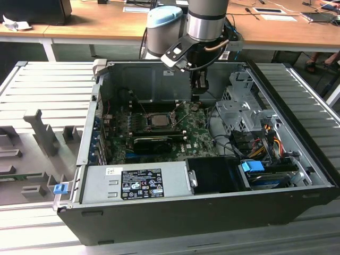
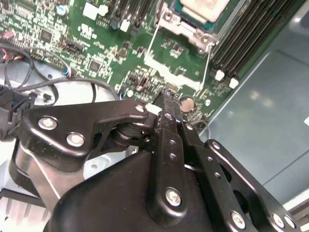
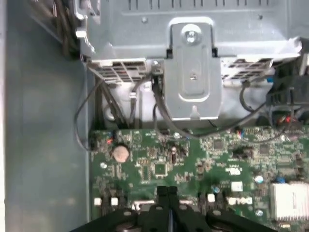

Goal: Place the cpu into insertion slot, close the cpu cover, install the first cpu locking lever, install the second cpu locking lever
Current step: 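Close the cpu cover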

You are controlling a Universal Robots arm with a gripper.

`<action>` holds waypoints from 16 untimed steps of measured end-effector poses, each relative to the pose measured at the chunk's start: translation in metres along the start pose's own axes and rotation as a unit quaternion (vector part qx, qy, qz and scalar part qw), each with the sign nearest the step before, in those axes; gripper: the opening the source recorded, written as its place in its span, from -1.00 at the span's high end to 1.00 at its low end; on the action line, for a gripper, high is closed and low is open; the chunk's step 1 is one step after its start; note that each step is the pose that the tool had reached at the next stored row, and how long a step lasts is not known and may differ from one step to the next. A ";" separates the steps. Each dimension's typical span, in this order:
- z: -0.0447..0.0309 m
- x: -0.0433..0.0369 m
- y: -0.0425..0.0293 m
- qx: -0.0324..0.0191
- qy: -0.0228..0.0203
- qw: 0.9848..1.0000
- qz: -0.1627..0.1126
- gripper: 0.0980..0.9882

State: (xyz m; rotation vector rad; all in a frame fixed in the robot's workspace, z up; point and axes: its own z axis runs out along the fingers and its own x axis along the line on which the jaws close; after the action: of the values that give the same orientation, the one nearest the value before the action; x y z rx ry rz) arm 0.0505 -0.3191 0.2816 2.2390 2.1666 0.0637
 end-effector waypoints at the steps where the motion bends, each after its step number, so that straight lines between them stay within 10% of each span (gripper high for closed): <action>1: 0.0003 0.0001 0.0031 0.000 0.000 1.000 0.000 0.98; 5: 0.0011 0.0002 0.0067 0.000 0.000 1.000 0.000 0.98; 16: 0.0331 -0.0037 0.0083 0.006 0.001 1.000 -0.007 0.98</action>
State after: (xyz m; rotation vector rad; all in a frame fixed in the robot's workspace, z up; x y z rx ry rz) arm 0.0602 -0.3228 0.2488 2.2313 2.1892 0.0523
